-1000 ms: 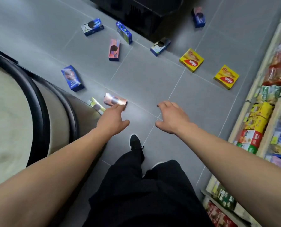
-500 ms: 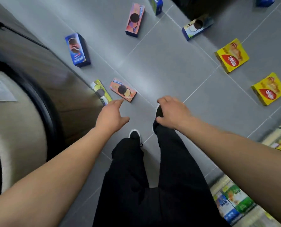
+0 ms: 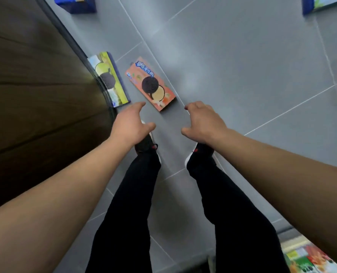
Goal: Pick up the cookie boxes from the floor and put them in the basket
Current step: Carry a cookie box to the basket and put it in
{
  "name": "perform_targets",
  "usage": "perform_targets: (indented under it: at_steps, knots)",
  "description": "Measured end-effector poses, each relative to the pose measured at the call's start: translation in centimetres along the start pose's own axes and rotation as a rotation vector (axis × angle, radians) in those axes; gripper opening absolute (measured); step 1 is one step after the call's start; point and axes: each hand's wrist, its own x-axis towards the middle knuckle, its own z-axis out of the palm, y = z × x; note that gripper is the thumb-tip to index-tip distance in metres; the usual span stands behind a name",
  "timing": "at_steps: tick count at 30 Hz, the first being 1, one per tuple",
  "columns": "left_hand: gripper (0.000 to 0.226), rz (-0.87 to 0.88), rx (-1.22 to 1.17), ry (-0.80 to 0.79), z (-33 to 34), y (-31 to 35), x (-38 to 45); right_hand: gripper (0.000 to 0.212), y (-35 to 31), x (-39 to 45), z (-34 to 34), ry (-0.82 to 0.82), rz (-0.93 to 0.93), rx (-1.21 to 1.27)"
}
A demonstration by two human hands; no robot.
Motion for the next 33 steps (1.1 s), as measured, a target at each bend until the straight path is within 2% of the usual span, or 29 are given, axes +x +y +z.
perform_targets:
  at_steps: [7,12,15,16,18,22,24,27,29,31,33]
  knots:
    - [0.075,-0.236,-0.259,-0.007,8.7,-6.4,13.2,0.069,0.9,15.8,7.3,0.045,0.016,0.106]
    - [0.084,-0.422,-0.796,0.000,13.4,-7.8,19.0,0.064,1.3,23.4,11.2,0.069,0.079,0.293]
    - [0.037,-0.445,-1.104,0.032,15.2,-7.5,20.8,0.055,1.5,24.8,12.4,0.073,0.073,0.344]
    - [0.031,-0.458,-1.159,0.061,15.4,-7.3,21.0,0.050,1.6,24.7,12.7,0.085,0.079,0.366]
    - [0.034,-0.458,-1.218,0.082,15.2,-6.8,20.5,0.043,1.7,23.8,13.1,0.092,0.111,0.438]
    - [0.040,-0.400,-1.238,-0.015,13.5,-6.1,18.0,0.033,2.2,20.0,12.8,0.107,0.175,0.686]
    - [0.040,-0.406,-1.249,-0.070,12.1,-5.1,16.0,0.042,2.4,17.5,12.0,0.075,0.237,0.824]
    - [0.034,-0.437,-1.342,-0.165,10.2,-3.1,11.7,0.071,1.6,13.2,9.2,-0.029,0.348,1.067]
    - [0.031,-0.446,-1.409,-0.244,9.0,-1.6,8.5,0.059,0.7,10.2,6.8,-0.059,0.337,1.187]
    - [0.030,-0.443,-1.433,-0.290,7.1,0.0,4.7,0.030,-0.3,6.2,3.7,-0.034,0.341,1.272]
    - [0.035,-0.428,-1.350,-0.301,4.9,1.3,1.9,0.017,-1.0,3.0,1.1,-0.010,0.327,1.291]
